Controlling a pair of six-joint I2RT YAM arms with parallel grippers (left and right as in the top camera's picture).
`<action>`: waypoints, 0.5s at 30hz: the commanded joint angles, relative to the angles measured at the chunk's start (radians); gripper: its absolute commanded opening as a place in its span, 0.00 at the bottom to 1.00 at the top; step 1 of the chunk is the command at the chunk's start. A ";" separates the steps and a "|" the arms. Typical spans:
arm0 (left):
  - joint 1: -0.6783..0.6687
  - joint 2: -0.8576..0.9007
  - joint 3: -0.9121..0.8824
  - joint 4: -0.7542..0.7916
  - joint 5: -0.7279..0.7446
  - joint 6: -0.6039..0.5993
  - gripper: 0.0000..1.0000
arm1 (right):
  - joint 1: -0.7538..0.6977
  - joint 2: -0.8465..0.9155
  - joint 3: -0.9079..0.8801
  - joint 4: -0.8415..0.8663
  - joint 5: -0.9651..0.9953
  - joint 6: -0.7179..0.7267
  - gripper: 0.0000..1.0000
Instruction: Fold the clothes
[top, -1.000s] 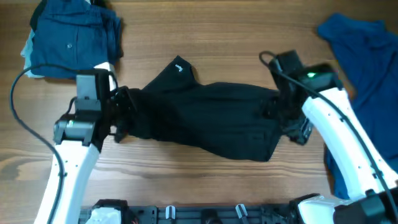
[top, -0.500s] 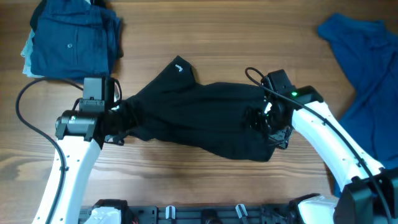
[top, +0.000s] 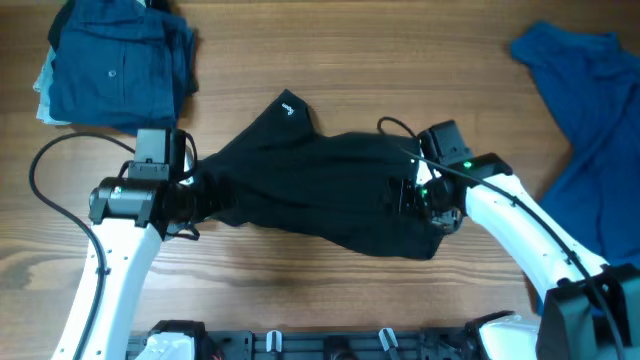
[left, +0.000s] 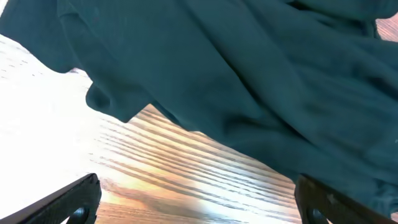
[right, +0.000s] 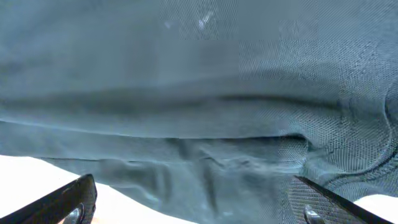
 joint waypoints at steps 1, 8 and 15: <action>0.004 0.001 0.008 -0.003 0.058 -0.017 1.00 | -0.001 -0.006 -0.016 0.013 0.014 -0.063 0.99; 0.004 0.001 0.008 -0.003 0.081 -0.017 1.00 | -0.001 -0.005 -0.089 0.101 0.016 -0.080 0.99; 0.004 0.001 0.008 -0.003 0.081 -0.017 1.00 | 0.000 0.010 -0.121 0.143 -0.034 -0.087 1.00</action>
